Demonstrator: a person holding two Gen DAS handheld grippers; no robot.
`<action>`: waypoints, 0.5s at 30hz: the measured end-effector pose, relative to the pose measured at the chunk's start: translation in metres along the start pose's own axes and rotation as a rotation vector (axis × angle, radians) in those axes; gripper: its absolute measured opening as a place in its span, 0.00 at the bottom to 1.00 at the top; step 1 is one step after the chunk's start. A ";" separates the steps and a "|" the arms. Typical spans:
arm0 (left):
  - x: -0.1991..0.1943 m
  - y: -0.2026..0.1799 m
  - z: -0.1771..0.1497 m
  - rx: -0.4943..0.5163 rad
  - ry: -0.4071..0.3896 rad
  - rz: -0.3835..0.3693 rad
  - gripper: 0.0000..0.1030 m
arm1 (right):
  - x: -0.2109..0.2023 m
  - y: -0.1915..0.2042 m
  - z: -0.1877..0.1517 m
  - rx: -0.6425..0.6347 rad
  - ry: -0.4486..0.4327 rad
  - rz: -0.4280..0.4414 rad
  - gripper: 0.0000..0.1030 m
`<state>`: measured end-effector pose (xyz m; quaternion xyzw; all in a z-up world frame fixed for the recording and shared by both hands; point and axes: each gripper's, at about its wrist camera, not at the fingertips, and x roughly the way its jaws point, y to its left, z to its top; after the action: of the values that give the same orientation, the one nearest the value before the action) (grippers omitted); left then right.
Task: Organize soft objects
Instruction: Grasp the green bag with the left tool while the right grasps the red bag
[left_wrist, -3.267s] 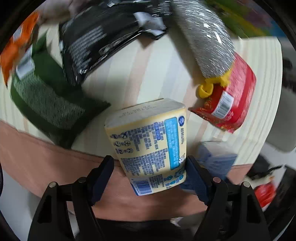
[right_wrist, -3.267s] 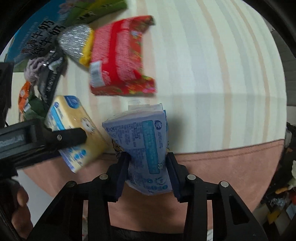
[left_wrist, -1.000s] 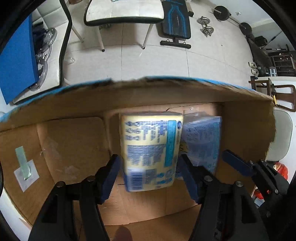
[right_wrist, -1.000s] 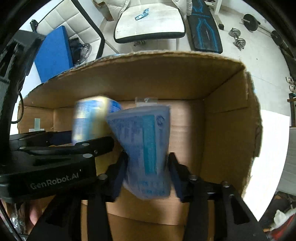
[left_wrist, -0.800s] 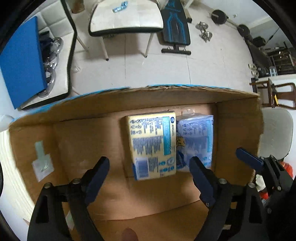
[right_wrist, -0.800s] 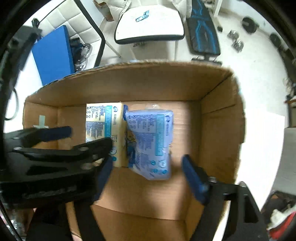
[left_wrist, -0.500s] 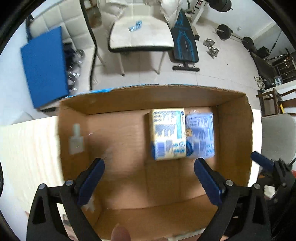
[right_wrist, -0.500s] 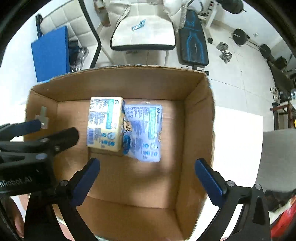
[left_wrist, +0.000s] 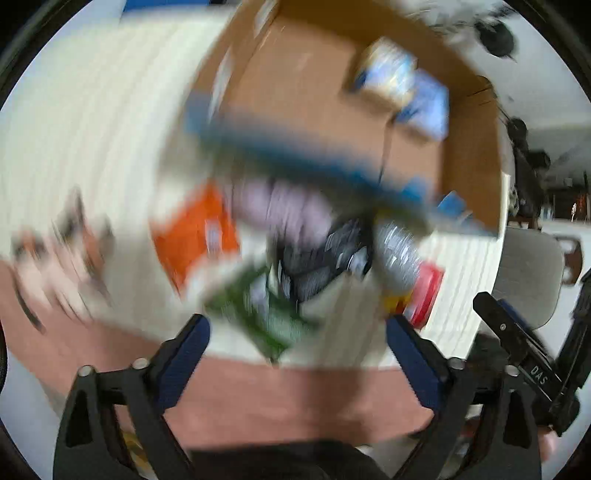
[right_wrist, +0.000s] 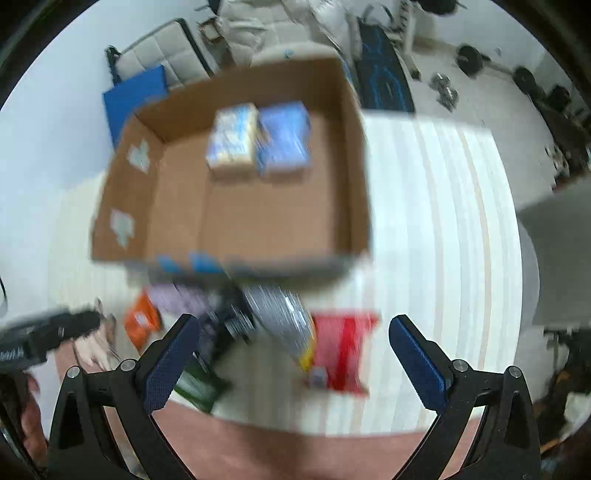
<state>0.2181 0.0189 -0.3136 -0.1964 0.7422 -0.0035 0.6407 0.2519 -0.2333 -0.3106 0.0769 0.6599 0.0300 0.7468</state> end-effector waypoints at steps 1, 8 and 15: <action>0.018 0.009 -0.010 -0.037 0.028 -0.004 0.70 | 0.014 -0.007 -0.010 0.024 0.033 0.018 1.00; 0.094 0.040 -0.020 -0.247 0.104 -0.084 0.62 | 0.091 -0.030 -0.042 0.081 0.143 -0.015 0.93; 0.118 0.024 -0.013 -0.158 0.093 0.029 0.45 | 0.125 -0.044 -0.052 0.128 0.221 0.001 0.59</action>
<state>0.1868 0.0028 -0.4294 -0.2351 0.7720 0.0550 0.5880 0.2137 -0.2543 -0.4460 0.1210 0.7388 -0.0034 0.6630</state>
